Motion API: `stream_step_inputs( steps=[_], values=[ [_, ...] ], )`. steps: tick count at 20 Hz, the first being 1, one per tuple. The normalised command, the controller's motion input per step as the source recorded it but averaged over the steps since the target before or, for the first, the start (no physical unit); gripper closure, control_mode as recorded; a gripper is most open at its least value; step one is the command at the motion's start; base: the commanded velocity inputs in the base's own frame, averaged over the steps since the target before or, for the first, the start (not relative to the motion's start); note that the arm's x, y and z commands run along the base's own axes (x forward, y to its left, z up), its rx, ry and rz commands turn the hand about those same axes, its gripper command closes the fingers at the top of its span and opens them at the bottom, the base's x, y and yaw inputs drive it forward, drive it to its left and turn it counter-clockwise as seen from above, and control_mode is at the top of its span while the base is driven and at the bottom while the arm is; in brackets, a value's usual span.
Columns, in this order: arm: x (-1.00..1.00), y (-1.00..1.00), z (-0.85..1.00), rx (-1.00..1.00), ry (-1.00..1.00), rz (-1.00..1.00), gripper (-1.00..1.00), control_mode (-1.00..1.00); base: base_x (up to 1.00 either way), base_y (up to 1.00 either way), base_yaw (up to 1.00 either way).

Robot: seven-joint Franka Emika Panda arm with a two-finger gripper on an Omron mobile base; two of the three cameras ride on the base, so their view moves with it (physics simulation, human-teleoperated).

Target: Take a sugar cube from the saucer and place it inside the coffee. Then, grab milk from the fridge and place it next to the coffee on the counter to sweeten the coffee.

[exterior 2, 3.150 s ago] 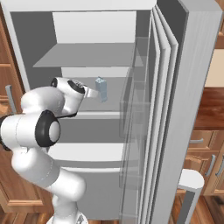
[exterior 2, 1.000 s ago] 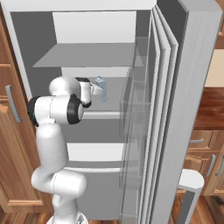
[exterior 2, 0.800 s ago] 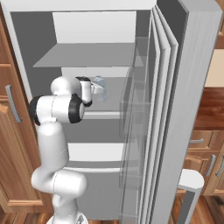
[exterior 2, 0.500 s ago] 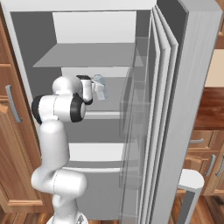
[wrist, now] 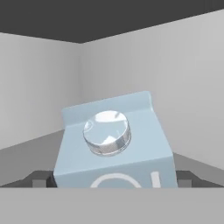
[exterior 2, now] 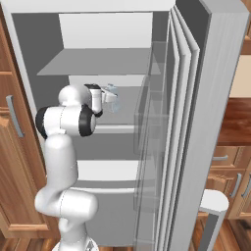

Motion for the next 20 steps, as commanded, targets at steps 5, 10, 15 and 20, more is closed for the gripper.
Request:
stream_step_inputs(
  steps=[5, 10, 15, 20],
  values=[
    [0.00, 0.00, 0.00, 0.00, 0.00, -0.01, 1.00, -1.00, 0.00, 0.00, 0.00],
    [-0.08, 0.00, 0.00, 0.00, -0.01, -0.01, 1.00, -1.00, 0.00, 0.00, 0.00],
    [-0.59, 0.01, 0.00, -0.03, -0.08, -0.01, 1.00, -1.00, 0.00, 0.00, 0.00],
    [-1.00, 0.07, 0.01, -0.06, -0.14, -0.02, 1.00, -1.00, 0.00, 0.00, 0.00]
  ],
)
